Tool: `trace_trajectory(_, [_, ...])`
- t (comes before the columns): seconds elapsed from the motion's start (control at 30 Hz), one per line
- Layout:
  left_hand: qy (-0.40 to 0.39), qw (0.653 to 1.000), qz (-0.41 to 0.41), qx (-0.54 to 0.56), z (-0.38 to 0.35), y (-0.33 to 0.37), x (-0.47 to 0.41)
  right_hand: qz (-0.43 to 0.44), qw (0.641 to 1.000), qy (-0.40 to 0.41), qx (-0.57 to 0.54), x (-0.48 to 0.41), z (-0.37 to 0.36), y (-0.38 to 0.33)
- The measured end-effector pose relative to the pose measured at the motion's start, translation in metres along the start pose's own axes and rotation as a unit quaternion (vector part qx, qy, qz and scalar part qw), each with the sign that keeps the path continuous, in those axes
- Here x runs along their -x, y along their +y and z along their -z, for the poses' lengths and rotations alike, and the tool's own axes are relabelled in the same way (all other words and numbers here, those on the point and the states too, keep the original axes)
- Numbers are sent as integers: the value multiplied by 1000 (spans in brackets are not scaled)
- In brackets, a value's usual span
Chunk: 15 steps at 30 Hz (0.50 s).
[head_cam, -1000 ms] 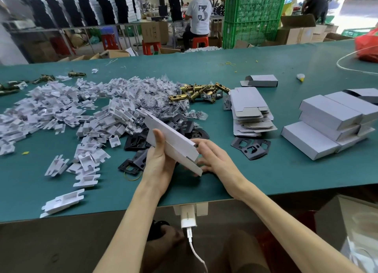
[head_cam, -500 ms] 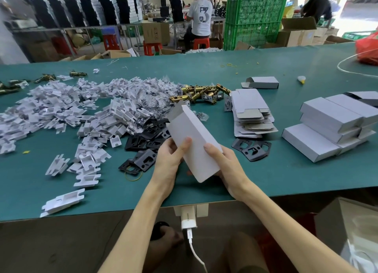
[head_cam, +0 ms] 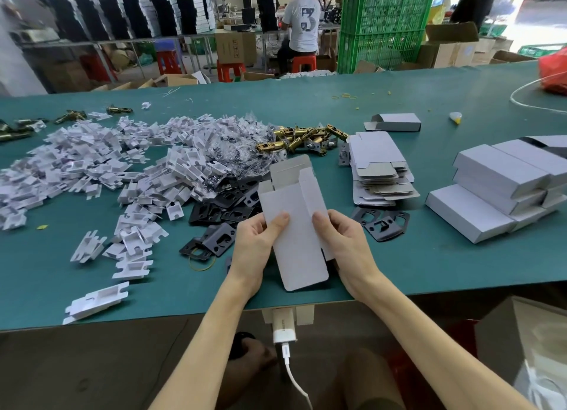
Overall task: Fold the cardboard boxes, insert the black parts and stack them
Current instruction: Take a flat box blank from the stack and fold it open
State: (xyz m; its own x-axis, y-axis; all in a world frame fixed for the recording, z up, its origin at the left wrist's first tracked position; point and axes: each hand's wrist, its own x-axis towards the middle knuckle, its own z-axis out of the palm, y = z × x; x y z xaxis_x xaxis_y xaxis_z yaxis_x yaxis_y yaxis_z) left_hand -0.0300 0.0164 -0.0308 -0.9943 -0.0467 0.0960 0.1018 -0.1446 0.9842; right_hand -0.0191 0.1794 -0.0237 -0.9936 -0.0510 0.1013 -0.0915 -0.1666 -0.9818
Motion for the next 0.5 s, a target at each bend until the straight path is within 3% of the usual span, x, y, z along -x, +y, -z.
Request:
trace_trajectory(0.17, [6, 1000, -11, -23, -2, 1, 1, -34, 999, 14, -15, -1, 1, 1])
trace_trajectory(0.5, [1, 1000, -18, 1, -3, 4, 5, 10, 1000, 21, -5, -4, 3, 2])
